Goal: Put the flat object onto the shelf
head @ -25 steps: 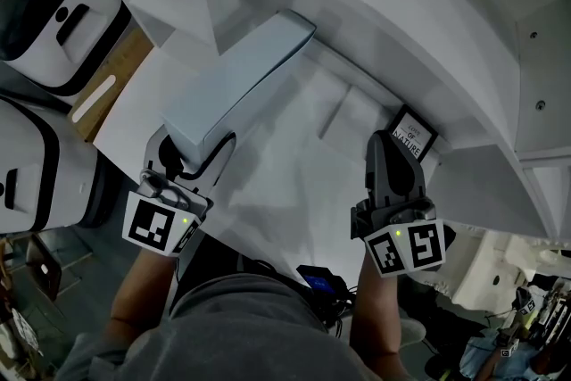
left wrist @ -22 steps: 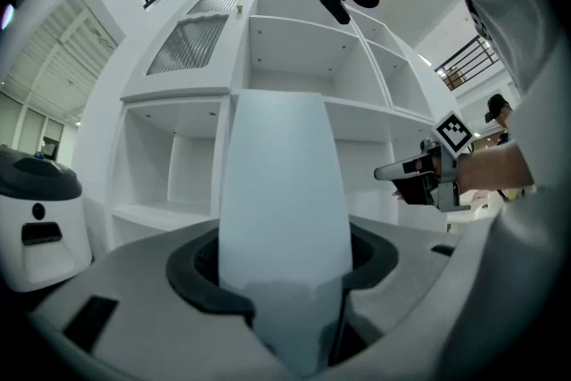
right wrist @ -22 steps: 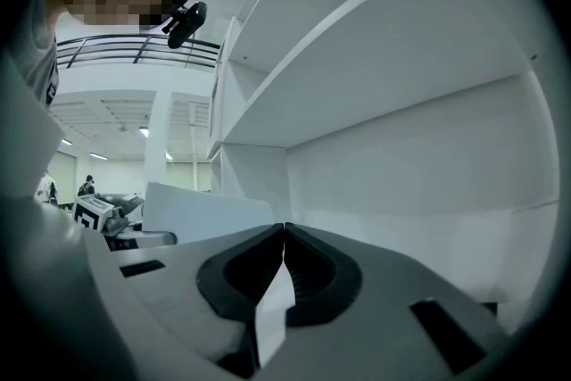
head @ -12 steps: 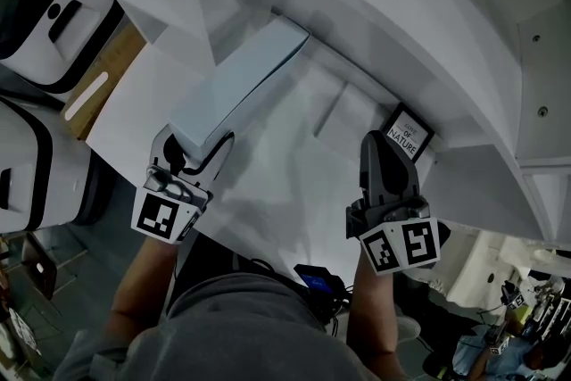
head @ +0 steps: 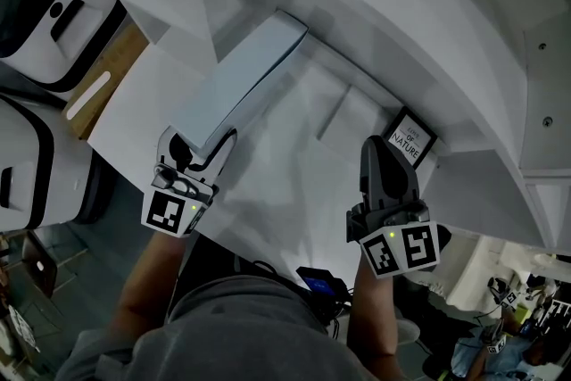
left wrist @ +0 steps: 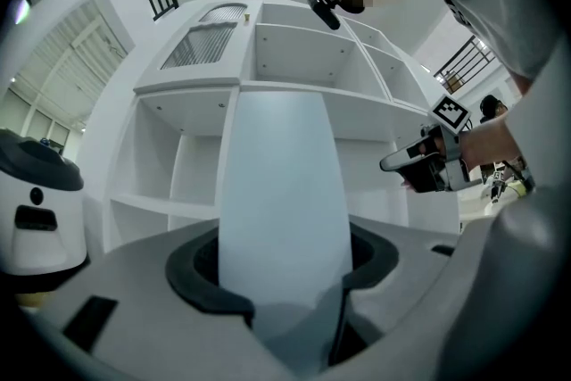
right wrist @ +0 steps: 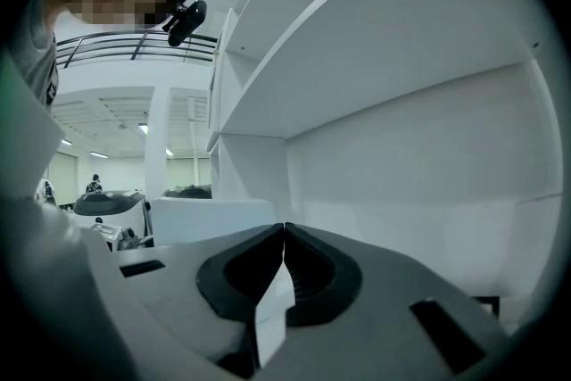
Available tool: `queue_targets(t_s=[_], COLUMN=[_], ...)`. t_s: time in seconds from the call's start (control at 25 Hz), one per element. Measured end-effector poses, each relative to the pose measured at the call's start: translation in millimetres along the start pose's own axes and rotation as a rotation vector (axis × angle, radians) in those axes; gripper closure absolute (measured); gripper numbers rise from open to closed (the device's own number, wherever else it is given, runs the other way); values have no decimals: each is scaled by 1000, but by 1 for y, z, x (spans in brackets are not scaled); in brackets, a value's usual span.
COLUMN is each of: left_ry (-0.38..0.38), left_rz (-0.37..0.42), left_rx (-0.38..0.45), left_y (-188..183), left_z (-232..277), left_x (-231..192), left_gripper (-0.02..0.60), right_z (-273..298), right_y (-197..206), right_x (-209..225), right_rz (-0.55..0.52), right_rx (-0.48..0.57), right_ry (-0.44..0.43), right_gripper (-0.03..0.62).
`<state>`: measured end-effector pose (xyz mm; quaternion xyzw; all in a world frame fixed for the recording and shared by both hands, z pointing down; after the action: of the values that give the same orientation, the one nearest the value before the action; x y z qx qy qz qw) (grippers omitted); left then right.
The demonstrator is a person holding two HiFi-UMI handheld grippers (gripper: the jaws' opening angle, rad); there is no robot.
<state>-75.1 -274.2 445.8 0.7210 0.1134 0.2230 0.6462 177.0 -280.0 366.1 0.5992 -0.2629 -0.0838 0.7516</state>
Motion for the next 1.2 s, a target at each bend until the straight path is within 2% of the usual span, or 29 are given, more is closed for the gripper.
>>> queue_targets(t_s=[0.24, 0.36, 0.92, 1.2], left_ry=[-22, -63, -72, -123], left_rz=[40, 27, 82, 106], left_rx=[47, 32, 29, 15], left_y=[11, 20, 37, 41], left_z=[10, 16, 56, 80], left_x=[-2, -9, -25, -38], left_gripper=[314, 314, 296, 286], right_z=[0, 1, 10, 13], right_y=[3, 4, 8, 6], right_x=[1, 0, 9, 16], right_rz=[0, 2, 10, 7], right_rx=[-15, -21, -34, -39], right_ry=[4, 3, 6, 15], right_gripper=[566, 566, 566, 566])
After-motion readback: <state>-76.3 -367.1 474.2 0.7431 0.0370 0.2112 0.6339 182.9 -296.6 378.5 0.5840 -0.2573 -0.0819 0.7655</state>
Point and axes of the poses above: the fingertips, and each gripper's own axes: z forward along the fingers, x to its right, y out of its underside, the point moved 3 cm from there along -z, backward along the fingers, and after that the axes turned 11 degrees about z, right-handed, at the moved point
